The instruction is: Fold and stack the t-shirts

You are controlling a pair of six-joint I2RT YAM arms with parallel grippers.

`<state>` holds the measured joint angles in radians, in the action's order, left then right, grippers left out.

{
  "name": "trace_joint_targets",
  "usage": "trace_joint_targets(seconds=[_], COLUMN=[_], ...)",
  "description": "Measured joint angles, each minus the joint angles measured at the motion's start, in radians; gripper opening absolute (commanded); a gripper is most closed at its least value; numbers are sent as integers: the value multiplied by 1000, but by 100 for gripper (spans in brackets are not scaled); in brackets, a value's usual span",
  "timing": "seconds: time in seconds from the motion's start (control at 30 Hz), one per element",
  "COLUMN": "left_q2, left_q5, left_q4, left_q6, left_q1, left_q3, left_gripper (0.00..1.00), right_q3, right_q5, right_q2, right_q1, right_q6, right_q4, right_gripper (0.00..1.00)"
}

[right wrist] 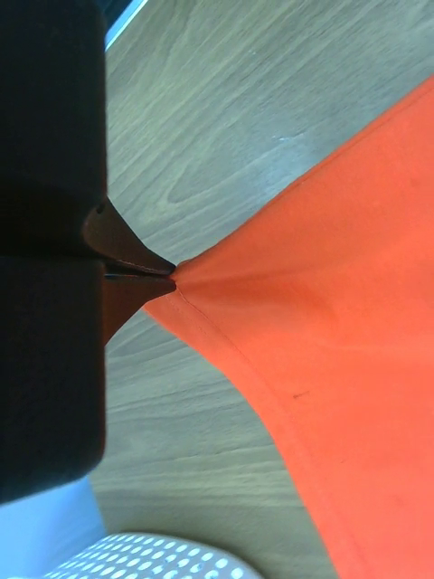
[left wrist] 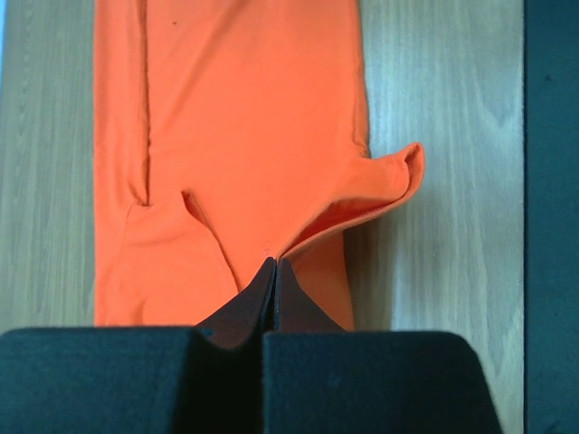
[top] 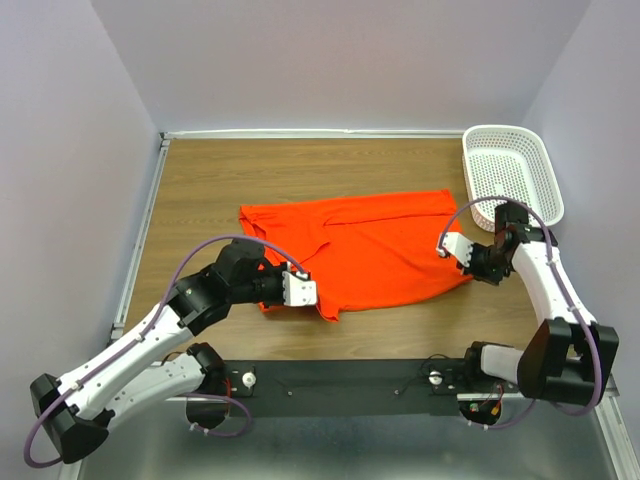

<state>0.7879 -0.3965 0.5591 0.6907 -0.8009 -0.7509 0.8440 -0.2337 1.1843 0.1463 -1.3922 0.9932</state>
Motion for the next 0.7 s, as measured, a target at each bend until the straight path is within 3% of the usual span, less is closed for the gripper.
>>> trace_joint_targets(seconds=[0.7], left_q2=[28], left_q5=[188], left_q4=[-135], left_q6=[-32], left_q1=[0], left_q3=[10], left_gripper=[0], right_q3=[176], right_q5=[-42], right_q2=[354], right_q1=[2], right_q6=[115], right_q4=[-82], right_gripper=[1])
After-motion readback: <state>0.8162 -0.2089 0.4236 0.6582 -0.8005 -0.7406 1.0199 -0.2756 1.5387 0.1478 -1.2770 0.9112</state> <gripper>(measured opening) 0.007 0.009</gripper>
